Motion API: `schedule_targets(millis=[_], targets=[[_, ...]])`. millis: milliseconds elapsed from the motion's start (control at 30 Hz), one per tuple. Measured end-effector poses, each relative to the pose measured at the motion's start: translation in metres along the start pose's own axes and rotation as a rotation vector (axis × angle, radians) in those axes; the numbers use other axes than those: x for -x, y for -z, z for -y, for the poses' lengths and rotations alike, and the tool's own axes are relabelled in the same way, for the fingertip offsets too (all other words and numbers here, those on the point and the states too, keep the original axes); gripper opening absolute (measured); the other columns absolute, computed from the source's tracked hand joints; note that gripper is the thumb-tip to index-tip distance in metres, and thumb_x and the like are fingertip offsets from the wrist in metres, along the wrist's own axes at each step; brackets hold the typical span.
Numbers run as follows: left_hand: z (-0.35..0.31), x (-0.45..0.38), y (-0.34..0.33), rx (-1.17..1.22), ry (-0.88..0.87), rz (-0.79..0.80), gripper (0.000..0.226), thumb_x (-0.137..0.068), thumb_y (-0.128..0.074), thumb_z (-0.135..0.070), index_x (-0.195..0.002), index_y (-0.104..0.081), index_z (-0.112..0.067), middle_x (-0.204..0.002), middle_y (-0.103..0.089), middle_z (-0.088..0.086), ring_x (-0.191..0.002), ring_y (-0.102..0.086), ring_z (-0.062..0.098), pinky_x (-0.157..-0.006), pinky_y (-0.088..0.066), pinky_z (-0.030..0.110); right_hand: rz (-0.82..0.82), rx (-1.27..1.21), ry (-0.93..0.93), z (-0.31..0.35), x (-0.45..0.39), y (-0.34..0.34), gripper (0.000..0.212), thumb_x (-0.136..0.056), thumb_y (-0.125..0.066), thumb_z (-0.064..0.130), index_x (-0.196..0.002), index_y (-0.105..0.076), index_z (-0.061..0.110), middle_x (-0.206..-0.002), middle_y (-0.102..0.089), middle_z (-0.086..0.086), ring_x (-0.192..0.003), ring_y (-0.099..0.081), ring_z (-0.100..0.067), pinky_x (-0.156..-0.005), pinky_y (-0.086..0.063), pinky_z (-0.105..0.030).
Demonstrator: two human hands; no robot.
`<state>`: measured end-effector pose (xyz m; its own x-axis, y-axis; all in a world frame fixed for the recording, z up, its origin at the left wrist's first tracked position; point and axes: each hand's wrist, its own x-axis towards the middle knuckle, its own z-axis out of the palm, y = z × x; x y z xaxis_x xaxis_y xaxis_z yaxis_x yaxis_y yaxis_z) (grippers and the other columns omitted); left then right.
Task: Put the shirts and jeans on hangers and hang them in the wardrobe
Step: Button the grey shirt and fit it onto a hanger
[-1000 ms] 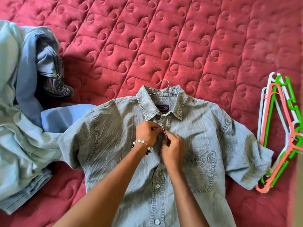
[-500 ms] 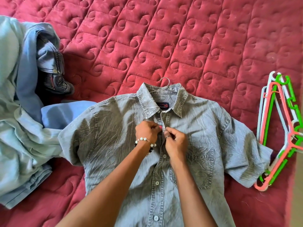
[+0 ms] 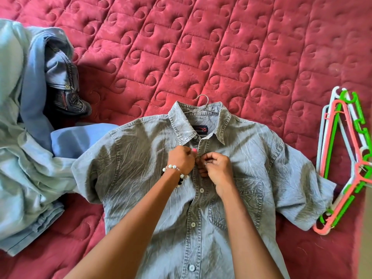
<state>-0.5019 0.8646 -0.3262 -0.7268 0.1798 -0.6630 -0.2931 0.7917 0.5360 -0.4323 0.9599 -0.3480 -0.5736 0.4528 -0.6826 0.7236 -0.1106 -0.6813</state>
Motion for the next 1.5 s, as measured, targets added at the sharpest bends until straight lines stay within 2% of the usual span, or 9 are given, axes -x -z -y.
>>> schedule_targets(millis=[100,267,367,667,800,1033,1200,1367,1500], targets=[[0.0,0.005,-0.003,0.018,-0.01,-0.02,0.038,-0.09,-0.059,-0.043,-0.072,-0.067,-0.011,-0.058,-0.055,0.002,-0.054,-0.048,0.013,-0.046,-0.031,0.022,-0.078,0.084,0.05,-0.001,0.003,-0.003,0.02,-0.083,-0.067,0.007,-0.072,-0.068,0.023,-0.074,-0.072,0.002,-0.073,-0.069,-0.022,-0.064,-0.059,-0.037],[-0.002,0.004,-0.012,0.013,0.017,-0.182,0.02,-0.087,-0.067,-0.026,-0.074,-0.072,-0.012,-0.067,-0.064,0.009,-0.066,-0.059,0.023,-0.058,-0.04,0.023,-0.147,0.106,0.195,-0.006,0.01,-0.009,0.014,-0.08,-0.07,0.002,-0.08,-0.07,0.016,-0.071,-0.07,0.0,-0.061,-0.06,-0.012,-0.052,-0.047,-0.022],[-0.004,0.003,-0.016,0.024,0.052,-0.225,0.015,-0.086,-0.063,-0.014,-0.074,-0.072,-0.01,-0.079,-0.069,0.016,-0.08,-0.064,0.031,-0.063,-0.046,0.027,-0.081,-0.015,0.135,-0.008,0.011,-0.005,0.02,-0.08,-0.07,0.001,-0.078,-0.069,0.02,-0.075,-0.071,-0.004,-0.065,-0.061,-0.015,-0.06,-0.051,-0.029],[0.002,-0.006,-0.012,-0.029,-0.029,-0.087,0.005,-0.088,-0.062,-0.01,-0.088,-0.065,-0.014,-0.086,-0.068,0.004,-0.086,-0.062,0.018,-0.072,-0.045,0.022,0.034,-0.117,-0.016,0.002,0.007,0.003,0.009,-0.086,-0.069,0.007,-0.079,-0.068,0.012,-0.071,-0.069,-0.006,-0.058,-0.06,-0.013,-0.053,-0.051,-0.025],[0.001,-0.006,-0.018,0.078,-0.004,-0.077,0.024,-0.089,-0.056,-0.003,-0.11,-0.056,-0.014,-0.094,-0.067,0.006,-0.092,-0.063,0.024,-0.072,-0.048,0.028,0.072,0.012,-0.046,0.009,0.004,0.007,0.016,-0.091,-0.059,0.006,-0.077,-0.065,0.011,-0.068,-0.066,-0.004,-0.055,-0.057,-0.014,-0.052,-0.05,-0.026],[0.001,0.003,-0.021,-0.374,-0.331,-0.375,0.032,-0.088,-0.052,-0.01,-0.118,-0.041,-0.015,-0.095,-0.063,0.011,-0.078,-0.058,0.032,-0.058,-0.039,0.036,0.167,-0.024,-0.118,0.012,0.003,0.021,0.023,-0.094,-0.043,-0.001,-0.081,-0.058,0.011,-0.07,-0.062,-0.005,-0.061,-0.059,-0.018,-0.058,-0.052,-0.032],[0.002,-0.016,0.006,-0.507,-0.531,-0.718,0.047,-0.074,-0.072,-0.008,-0.117,-0.055,-0.018,-0.103,-0.057,0.008,-0.088,-0.053,0.028,-0.066,-0.041,0.034,-0.409,0.314,0.433,0.03,0.011,0.013,0.017,-0.085,-0.054,-0.002,-0.095,-0.061,0.01,-0.085,-0.066,-0.007,-0.078,-0.061,-0.027,-0.065,-0.044,-0.032],[-0.019,-0.039,0.028,-0.86,-0.725,-0.344,0.026,-0.089,-0.058,-0.028,-0.115,-0.062,-0.029,-0.137,-0.042,-0.003,-0.134,-0.029,0.025,-0.104,-0.024,0.055,-0.387,0.768,0.786,0.05,-0.005,0.009,0.054,-0.072,-0.058,-0.011,-0.116,-0.064,0.02,-0.128,-0.049,-0.009,-0.109,-0.043,-0.029,-0.075,-0.048,-0.036],[-0.028,-0.051,0.038,-0.946,-0.716,-0.215,0.019,-0.094,-0.05,-0.031,-0.102,-0.066,-0.024,-0.115,-0.057,-0.009,-0.127,-0.034,0.017,-0.106,-0.015,0.061,-0.335,0.94,0.859,0.052,-0.027,0.023,0.028,-0.073,-0.061,-0.01,-0.088,-0.073,0.01,-0.124,-0.056,-0.01,-0.108,-0.044,-0.033,-0.078,-0.047,-0.047]])
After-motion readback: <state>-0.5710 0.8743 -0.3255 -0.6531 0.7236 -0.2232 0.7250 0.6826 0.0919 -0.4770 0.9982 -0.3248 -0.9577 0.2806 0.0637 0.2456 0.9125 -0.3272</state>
